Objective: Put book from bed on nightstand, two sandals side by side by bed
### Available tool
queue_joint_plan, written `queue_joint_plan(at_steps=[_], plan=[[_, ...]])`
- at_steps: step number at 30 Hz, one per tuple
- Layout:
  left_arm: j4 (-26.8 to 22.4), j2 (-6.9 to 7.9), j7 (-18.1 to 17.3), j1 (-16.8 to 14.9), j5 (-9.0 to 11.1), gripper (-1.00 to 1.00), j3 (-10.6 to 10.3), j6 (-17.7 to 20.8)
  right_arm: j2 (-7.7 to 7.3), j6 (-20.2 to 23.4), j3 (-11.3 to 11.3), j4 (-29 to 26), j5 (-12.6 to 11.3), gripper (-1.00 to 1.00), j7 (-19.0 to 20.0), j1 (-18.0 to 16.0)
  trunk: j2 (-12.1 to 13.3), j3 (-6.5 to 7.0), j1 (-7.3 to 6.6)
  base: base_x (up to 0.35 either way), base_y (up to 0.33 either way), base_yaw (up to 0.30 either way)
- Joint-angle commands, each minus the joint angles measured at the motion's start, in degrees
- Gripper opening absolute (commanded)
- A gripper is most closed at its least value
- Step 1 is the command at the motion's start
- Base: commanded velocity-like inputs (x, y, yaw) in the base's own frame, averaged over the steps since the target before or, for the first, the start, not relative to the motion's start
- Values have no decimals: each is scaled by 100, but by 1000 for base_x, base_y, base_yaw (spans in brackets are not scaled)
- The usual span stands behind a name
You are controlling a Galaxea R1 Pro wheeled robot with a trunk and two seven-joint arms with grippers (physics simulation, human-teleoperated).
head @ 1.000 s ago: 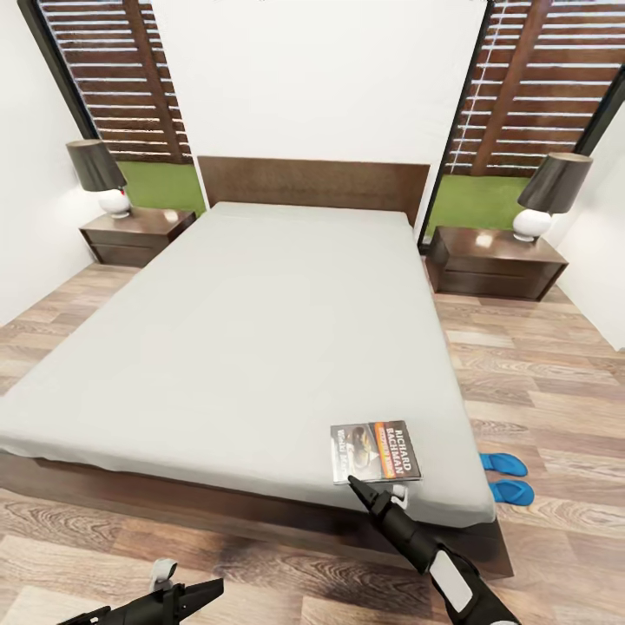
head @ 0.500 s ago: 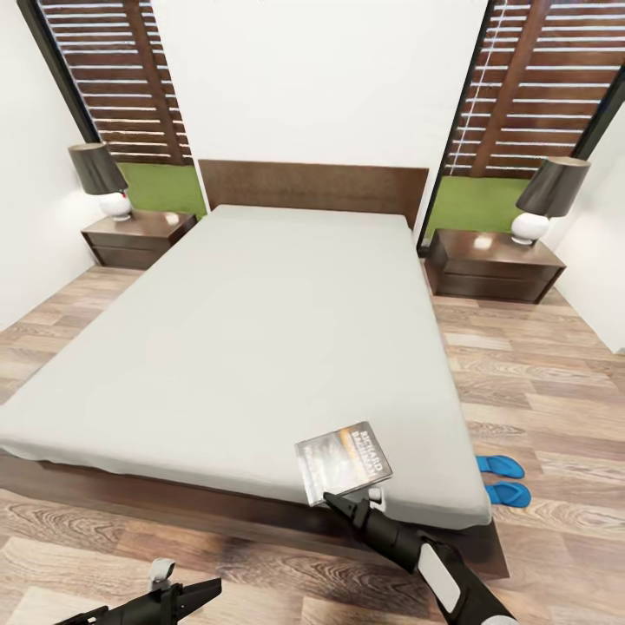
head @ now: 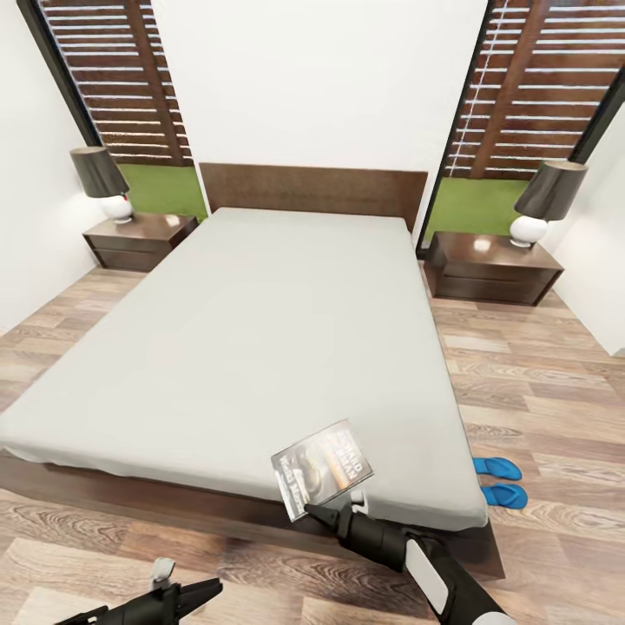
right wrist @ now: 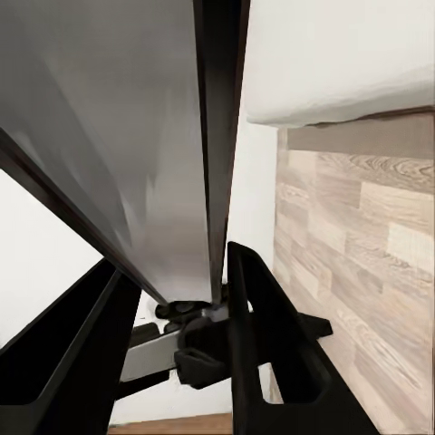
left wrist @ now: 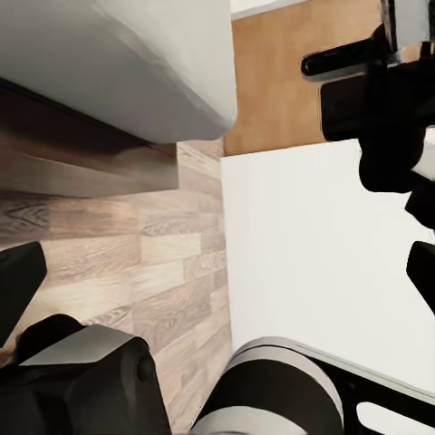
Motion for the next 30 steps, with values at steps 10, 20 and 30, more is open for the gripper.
queue_joint_plan(at_steps=[10, 20, 30], plan=[[-3, -4, 116, -2, 45, 100, -49, 6, -46, -18, 207, 83, -60, -100, 18, 5, 79, 33, -45, 0, 0, 0], [-3, -19, 119, -2, 41, 100, -56, 6, -59, -26, 223, 759, 186, -100, 18, 14, 79, 33, -45, 0, 0, 4], [-3, -31, 119, -2, 37, 100, -58, 6, -60, -34, 219, 816, 242, -100, 14, 14, 79, 40, -45, 0, 0, 113]])
